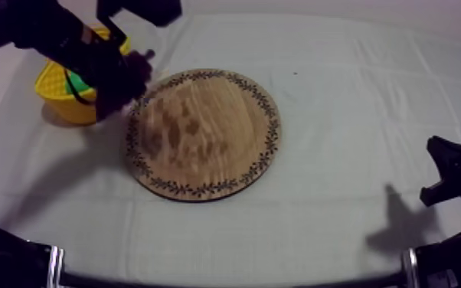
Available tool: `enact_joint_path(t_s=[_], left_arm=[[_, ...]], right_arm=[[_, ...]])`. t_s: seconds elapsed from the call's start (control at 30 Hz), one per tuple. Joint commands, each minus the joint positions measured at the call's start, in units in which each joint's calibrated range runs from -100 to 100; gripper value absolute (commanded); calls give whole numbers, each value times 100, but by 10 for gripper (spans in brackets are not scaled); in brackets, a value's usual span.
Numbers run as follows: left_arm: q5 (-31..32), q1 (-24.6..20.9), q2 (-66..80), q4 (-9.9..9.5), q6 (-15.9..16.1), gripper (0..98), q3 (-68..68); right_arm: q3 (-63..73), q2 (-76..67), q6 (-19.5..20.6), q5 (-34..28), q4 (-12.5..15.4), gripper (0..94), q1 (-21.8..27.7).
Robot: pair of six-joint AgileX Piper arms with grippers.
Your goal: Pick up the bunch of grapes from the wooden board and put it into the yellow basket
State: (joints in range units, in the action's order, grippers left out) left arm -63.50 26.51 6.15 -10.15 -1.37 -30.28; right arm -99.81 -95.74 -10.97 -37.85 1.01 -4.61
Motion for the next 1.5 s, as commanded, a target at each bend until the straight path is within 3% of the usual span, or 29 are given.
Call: enact_joint_path(t_s=[0.0, 0.23, 0.53, 0.83, 1.2, 1.33, 1.47], left_arm=[[37, -320, -7, -26, 34, 442, 179], [275, -1066, -440, -87, 118, 440, 968], [750, -1717, -1379, -230, -60, 419, 1709], [817, -2065, -2135, -266, -242, 402, 1941], [916, -2125, -2400, -181, -260, 401, 1655], [904, -2126, -2344, -172, -240, 451, 1621], [829, -2131, -2228, -154, -213, 680, 1594]], right_arm=[[3, -1, 1, 3, -1, 4, 2], [3, -1, 3, 3, -1, 4, 2], [3, -1, 1, 3, -1, 4, 2], [3, -1, 6, 3, -1, 4, 2], [3, -1, 6, 3, -1, 4, 2], [3, -1, 6, 3, -1, 4, 2], [3, -1, 6, 3, -1, 4, 2]])
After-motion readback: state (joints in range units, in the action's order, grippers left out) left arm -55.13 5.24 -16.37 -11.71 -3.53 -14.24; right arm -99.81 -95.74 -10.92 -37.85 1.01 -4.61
